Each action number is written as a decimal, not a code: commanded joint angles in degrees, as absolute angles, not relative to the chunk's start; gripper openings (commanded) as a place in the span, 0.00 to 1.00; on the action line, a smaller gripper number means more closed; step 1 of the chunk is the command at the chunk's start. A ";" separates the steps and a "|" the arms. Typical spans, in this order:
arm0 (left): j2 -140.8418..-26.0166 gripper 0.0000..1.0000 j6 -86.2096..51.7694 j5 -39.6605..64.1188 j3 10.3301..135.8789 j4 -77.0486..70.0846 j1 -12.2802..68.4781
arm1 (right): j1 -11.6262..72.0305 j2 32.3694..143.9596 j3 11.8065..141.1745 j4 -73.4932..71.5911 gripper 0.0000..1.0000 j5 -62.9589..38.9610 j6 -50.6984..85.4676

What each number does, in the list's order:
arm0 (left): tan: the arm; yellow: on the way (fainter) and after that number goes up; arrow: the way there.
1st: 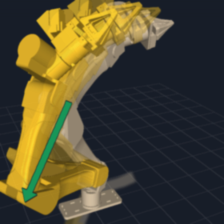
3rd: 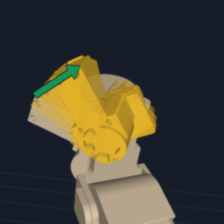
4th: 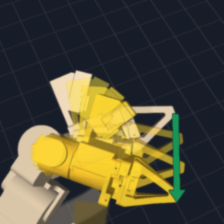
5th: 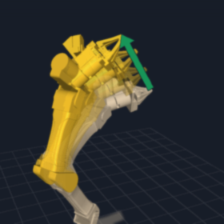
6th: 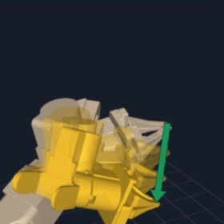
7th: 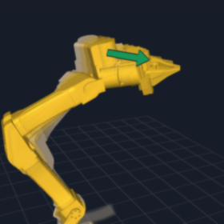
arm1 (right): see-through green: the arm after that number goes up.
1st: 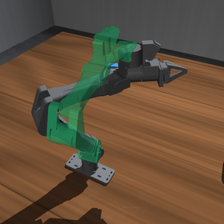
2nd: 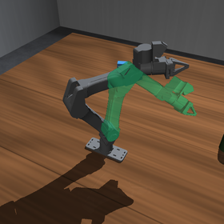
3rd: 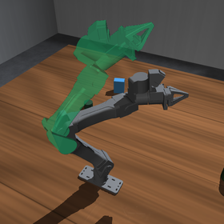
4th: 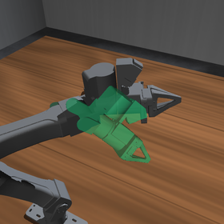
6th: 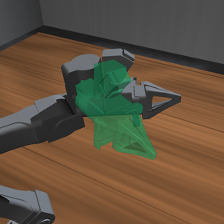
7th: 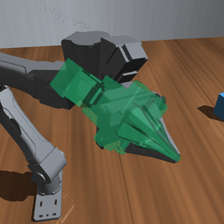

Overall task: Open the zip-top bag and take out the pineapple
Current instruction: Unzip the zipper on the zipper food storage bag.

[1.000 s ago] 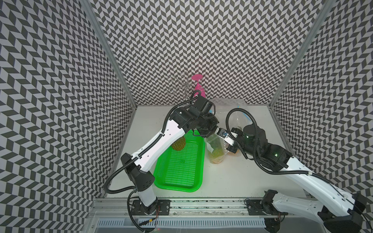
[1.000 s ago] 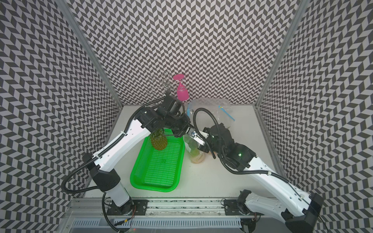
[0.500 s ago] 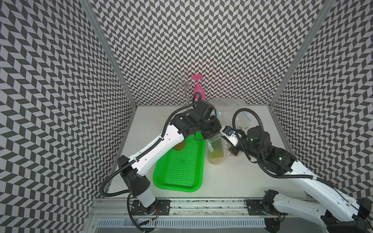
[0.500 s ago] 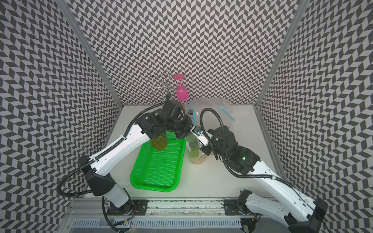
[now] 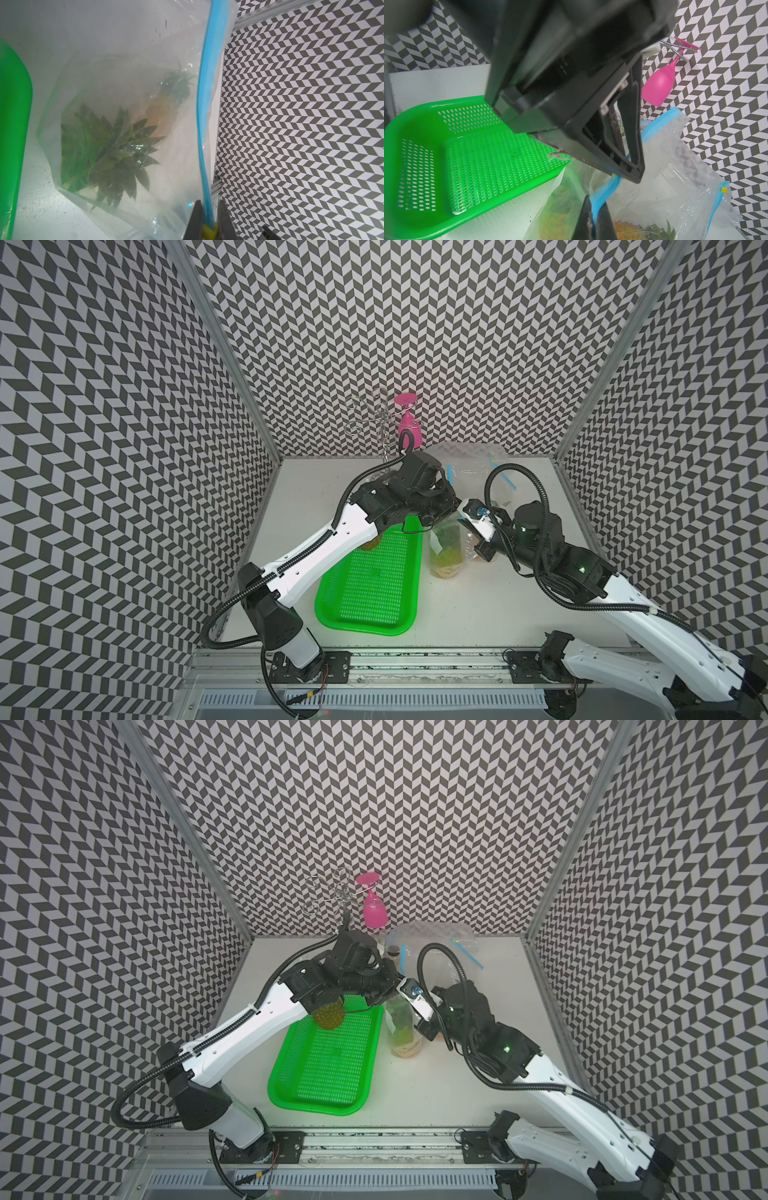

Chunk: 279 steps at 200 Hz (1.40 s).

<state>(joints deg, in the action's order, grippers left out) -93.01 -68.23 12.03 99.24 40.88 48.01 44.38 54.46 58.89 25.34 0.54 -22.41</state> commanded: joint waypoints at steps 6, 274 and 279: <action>-96.89 0.00 -64.95 -1.25 98.61 37.85 43.87 | 45.62 49.00 60.32 15.91 0.00 -6.05 -22.35; -103.54 0.00 -58.36 -5.86 98.73 22.49 34.34 | 45.64 42.89 58.02 20.17 0.00 -9.10 -20.54; -103.58 0.00 -58.33 -5.76 98.55 22.14 34.16 | 45.67 42.81 57.96 20.44 0.00 -9.17 -20.48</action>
